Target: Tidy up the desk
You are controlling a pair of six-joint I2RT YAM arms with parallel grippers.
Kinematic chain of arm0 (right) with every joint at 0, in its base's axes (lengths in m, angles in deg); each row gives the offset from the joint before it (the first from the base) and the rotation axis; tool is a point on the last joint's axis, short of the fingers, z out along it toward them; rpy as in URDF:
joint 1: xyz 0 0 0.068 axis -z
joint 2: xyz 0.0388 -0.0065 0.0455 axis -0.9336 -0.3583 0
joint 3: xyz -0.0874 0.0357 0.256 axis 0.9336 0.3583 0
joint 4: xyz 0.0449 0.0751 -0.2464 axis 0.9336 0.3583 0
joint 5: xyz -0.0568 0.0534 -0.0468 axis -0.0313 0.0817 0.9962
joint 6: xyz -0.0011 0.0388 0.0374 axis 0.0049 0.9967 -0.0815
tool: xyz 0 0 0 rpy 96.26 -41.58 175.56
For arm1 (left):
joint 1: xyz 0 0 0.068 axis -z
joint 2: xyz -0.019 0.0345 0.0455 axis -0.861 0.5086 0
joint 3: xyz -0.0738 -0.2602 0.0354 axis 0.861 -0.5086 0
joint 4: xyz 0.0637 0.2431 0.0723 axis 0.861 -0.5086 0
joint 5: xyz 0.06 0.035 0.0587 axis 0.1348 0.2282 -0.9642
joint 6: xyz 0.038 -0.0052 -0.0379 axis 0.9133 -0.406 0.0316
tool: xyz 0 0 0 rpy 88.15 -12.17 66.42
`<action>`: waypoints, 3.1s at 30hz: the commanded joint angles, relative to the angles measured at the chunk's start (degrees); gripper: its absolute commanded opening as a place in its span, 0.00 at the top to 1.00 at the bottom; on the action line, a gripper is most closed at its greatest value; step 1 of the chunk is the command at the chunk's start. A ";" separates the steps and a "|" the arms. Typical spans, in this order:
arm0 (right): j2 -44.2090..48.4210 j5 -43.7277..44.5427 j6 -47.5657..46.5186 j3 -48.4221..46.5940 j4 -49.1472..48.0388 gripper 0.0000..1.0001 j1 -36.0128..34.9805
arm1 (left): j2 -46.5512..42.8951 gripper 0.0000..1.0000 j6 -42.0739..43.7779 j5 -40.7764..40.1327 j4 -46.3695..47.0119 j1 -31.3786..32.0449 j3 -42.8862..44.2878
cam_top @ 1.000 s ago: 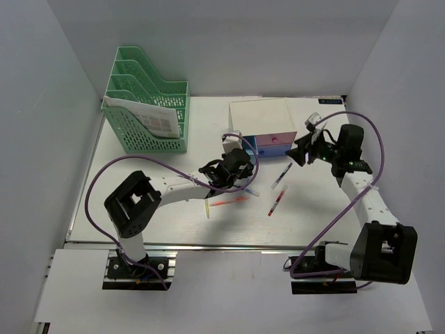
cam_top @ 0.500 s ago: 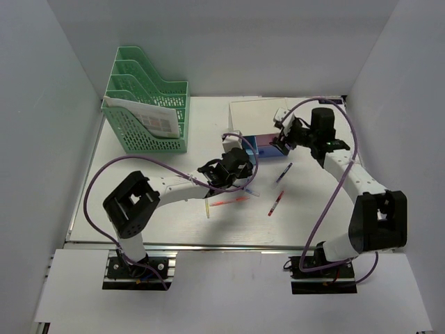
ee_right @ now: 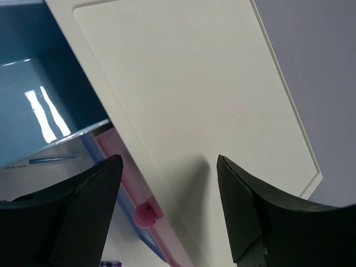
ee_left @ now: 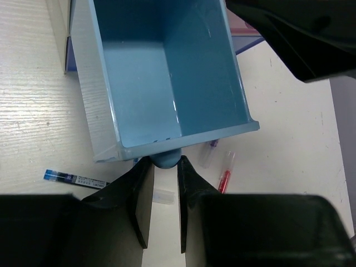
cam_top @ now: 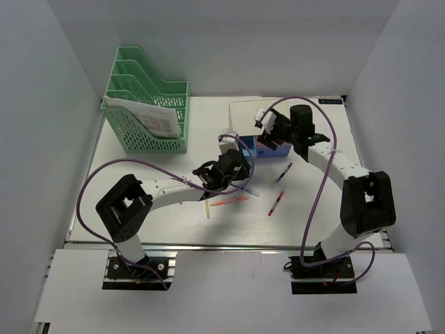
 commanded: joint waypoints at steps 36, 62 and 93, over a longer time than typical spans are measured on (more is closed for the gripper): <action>10.78 6.98 5.17 0.85 -1.91 0.17 -3.02 | -24.86 0.38 0.96 0.01 -12.63 1.00 -10.34; 36.46 -8.83 33.47 28.27 11.11 0.34 6.38 | -28.22 0.38 18.62 -2.57 -45.28 -18.83 -11.58; 44.90 -6.90 34.44 31.27 8.64 0.50 8.14 | -5.45 0.30 25.31 13.18 -42.64 -49.18 -6.30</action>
